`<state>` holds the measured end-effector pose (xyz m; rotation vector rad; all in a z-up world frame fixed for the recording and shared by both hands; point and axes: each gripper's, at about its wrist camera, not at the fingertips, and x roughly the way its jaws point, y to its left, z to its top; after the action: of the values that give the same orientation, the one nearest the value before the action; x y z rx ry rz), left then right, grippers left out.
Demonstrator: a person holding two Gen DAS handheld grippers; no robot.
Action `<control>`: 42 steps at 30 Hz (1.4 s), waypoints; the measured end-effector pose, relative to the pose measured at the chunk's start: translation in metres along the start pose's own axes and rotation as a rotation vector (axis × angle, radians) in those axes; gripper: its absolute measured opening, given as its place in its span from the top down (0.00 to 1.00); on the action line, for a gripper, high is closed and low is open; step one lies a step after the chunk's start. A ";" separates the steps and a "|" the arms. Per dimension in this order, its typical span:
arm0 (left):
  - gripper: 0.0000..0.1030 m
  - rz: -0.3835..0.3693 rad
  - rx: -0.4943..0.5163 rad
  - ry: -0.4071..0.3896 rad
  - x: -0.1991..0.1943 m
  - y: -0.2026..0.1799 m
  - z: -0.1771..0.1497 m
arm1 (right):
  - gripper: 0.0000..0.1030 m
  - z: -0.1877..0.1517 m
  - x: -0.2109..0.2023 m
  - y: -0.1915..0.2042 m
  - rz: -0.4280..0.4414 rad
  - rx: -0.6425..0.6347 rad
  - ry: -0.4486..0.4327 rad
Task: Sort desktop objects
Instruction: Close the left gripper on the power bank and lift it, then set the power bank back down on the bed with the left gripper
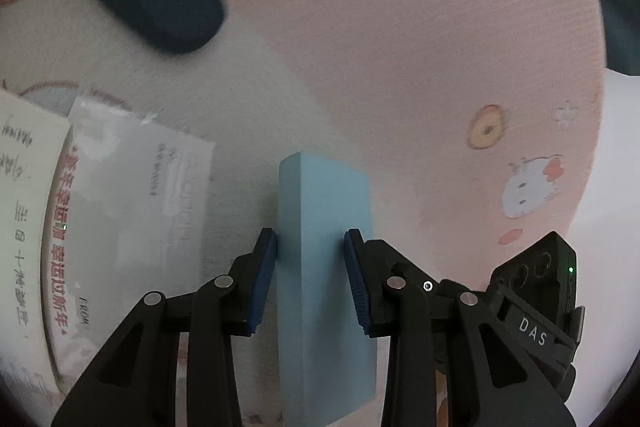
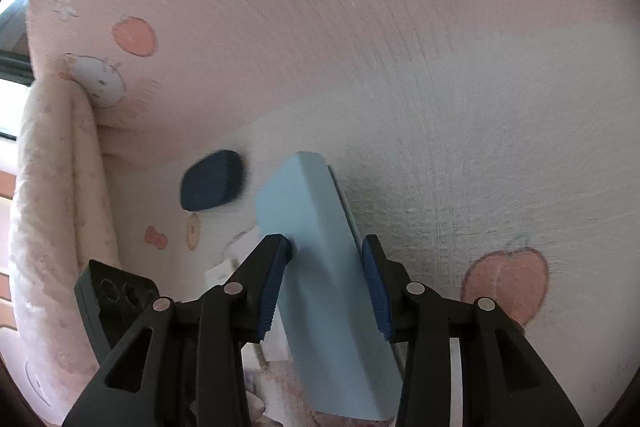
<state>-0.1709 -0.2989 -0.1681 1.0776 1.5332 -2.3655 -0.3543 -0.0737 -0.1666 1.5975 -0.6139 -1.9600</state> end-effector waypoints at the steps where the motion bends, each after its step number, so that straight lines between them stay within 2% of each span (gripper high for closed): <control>1: 0.64 -0.008 0.012 -0.007 -0.004 -0.007 0.000 | 0.64 0.000 -0.008 0.003 0.004 -0.006 -0.012; 7: 0.64 -0.068 0.069 -0.037 -0.029 -0.044 -0.005 | 0.64 -0.004 -0.060 0.022 0.013 -0.050 -0.095; 12: 0.64 -0.097 0.121 -0.034 -0.044 -0.071 -0.025 | 0.64 -0.021 -0.099 0.024 0.010 -0.050 -0.143; 28: 0.64 -0.131 0.241 0.140 -0.048 -0.129 -0.145 | 0.64 -0.120 -0.204 -0.037 -0.053 0.105 -0.232; 34: 0.64 -0.098 0.268 0.199 -0.051 -0.116 -0.184 | 0.64 -0.159 -0.208 -0.064 -0.054 0.161 -0.235; 42: 0.64 -0.011 0.300 0.300 -0.021 -0.076 -0.212 | 0.64 -0.190 -0.168 -0.118 -0.027 0.293 -0.177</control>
<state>-0.0849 -0.0908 -0.1471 1.5526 1.2864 -2.5952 -0.1554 0.1228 -0.1561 1.6152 -0.9946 -2.1238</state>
